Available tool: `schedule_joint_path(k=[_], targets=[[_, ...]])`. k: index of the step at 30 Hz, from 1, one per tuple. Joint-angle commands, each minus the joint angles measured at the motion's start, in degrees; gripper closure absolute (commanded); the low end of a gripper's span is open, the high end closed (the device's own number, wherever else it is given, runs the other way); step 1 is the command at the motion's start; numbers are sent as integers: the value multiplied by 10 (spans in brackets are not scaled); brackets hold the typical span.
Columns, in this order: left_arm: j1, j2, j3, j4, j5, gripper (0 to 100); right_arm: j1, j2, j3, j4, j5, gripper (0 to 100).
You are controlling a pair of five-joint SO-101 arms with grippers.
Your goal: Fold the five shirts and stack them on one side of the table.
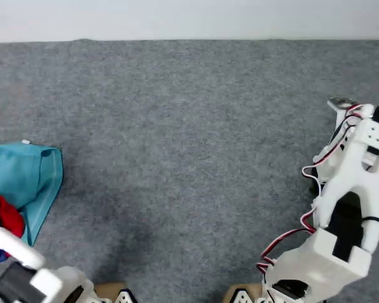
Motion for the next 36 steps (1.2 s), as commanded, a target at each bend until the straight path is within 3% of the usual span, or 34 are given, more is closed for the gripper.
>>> schedule_joint_path(k=[1, 7, 16, 27, 31, 36], targets=[[-19, 33, -18, -41, -41, 803, -8, -36, 6, 23, -6, 989], [-28, 98, -18, -57, -68, 818, -7, -52, 13, 24, -32, 989], [-29, 147, -19, -51, -69, 980, -6, -58, 13, 24, -43, 989], [11, -4, -145, 90, -63, 995, -5, -58, 13, 25, -43, 989], [59, -95, -182, 78, 38, 995, -5, -59, 13, 25, -43, 989], [157, -185, -206, -10, 188, 995, -5, -59, 13, 26, -43, 989]])
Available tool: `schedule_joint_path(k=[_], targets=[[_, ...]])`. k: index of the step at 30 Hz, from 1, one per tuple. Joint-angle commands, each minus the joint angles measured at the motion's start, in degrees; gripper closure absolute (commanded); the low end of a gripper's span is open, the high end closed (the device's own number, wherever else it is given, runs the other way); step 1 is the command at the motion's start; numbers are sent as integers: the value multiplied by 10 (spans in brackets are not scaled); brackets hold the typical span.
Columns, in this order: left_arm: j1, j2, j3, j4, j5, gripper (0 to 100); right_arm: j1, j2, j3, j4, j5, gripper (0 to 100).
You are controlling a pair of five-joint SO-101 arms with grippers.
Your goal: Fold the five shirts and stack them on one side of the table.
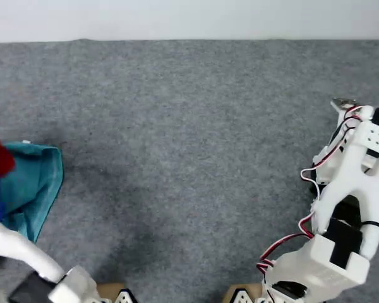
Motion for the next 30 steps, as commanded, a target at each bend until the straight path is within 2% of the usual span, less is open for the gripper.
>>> schedule_joint_path(k=[1, 4, 7, 11, 14, 17, 21, 24, 27, 30], targets=[[80, -80, -31, -73, 111, 995, -3, -32, -4, 26, -7, 989], [152, -111, -31, -113, 178, 995, -2, -36, -3, 26, -7, 989], [221, -113, -31, -148, 215, 995, -4, -65, 18, 25, -7, 989], [238, -65, -22, -174, 244, 995, -7, -114, 63, 24, -4, 989], [200, -19, -17, -156, 247, 994, -7, -145, 96, 24, -4, 989], [149, 25, -7, -98, 240, 976, -7, -173, 120, 24, -4, 989], [69, 80, 22, -32, 169, 856, -7, -192, 139, 23, -3, 989], [12, 105, 22, -33, 151, 848, -7, -193, 145, 23, -3, 989], [-11, 104, 5, -29, 104, 848, -7, -193, 145, 23, -3, 989], [-4, 80, -12, -29, 97, 848, -7, -193, 145, 23, -3, 989]])
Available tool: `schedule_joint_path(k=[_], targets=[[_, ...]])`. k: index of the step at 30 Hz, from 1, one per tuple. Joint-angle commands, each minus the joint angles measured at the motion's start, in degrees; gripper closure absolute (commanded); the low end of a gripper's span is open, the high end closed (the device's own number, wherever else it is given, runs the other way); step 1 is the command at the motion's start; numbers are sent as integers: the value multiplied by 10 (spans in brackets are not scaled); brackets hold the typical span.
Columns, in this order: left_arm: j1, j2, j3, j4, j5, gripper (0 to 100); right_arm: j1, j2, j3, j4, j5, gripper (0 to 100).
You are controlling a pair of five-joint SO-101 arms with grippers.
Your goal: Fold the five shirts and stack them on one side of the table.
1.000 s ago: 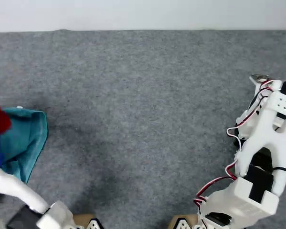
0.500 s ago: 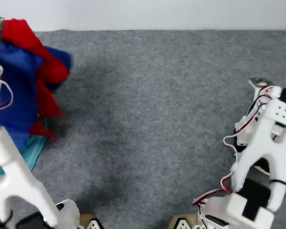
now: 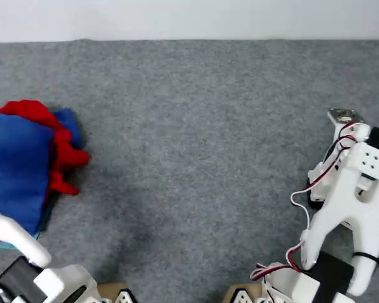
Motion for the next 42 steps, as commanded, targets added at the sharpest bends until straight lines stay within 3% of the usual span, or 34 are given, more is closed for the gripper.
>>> schedule_joint_path(k=[1, 8, 21, 28, 32, 38, 42], targets=[[16, -33, -27, 5, -15, 848, -7, -22, -4, 23, -4, 989], [96, -4, 34, 11, -16, 847, -26, -24, -3, 24, -5, 989], [40, 171, 80, 28, -139, 824, -35, -25, 41, 25, -6, 989], [55, 207, 78, 2, -138, 994, -35, -27, 78, 24, -6, 989], [57, 178, 61, 6, -135, 995, -35, -28, 76, 24, -6, 989], [59, 60, -3, 3, -64, 995, -35, -28, 76, 24, -7, 989], [68, -12, -80, -33, 49, 995, -35, -28, 76, 24, -7, 989]])
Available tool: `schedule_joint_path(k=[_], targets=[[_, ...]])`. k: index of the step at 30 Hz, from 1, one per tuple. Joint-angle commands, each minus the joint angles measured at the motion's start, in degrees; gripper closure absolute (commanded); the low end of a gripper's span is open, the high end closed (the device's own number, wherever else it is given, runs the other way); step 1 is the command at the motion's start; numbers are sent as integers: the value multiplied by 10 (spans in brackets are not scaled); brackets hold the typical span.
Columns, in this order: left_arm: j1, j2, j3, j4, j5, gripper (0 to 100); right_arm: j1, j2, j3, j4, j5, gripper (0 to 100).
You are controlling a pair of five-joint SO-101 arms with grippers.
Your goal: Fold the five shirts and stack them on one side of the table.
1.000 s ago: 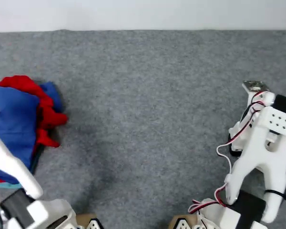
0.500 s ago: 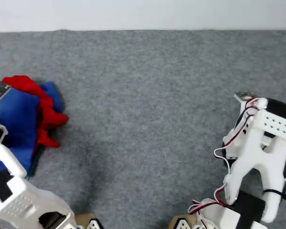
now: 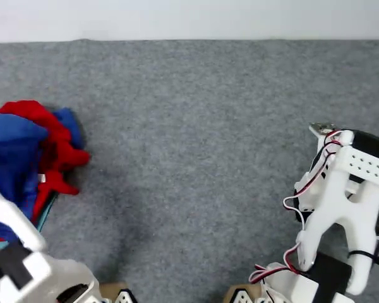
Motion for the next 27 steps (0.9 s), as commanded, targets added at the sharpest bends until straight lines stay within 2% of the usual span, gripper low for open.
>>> schedule_joint_path(k=[1, 6, 10, 12, 14, 17, 19, 23, 27], targets=[[9, -85, -82, -52, 111, 995, -7, -24, -4, 24, -7, 989], [9, -133, -176, -146, 209, 995, -7, -24, -4, 24, -7, 989], [9, -143, -246, -215, 249, 995, -7, -24, -4, 24, -7, 989], [12, -143, -263, -222, 248, 995, -7, -24, -4, 24, -6, 989], [31, -143, -263, -177, 209, 994, -7, -24, -4, 23, -5, 989], [69, -141, -242, -34, 85, 994, -7, -24, -4, 23, -4, 989], [81, -135, -204, 29, 24, 994, -7, -24, -4, 23, -4, 989], [67, -113, -102, 41, -25, 987, -12, -21, -4, 22, -4, 989], [44, -75, -11, 20, -42, 897, -35, -20, -4, 22, -4, 989]])
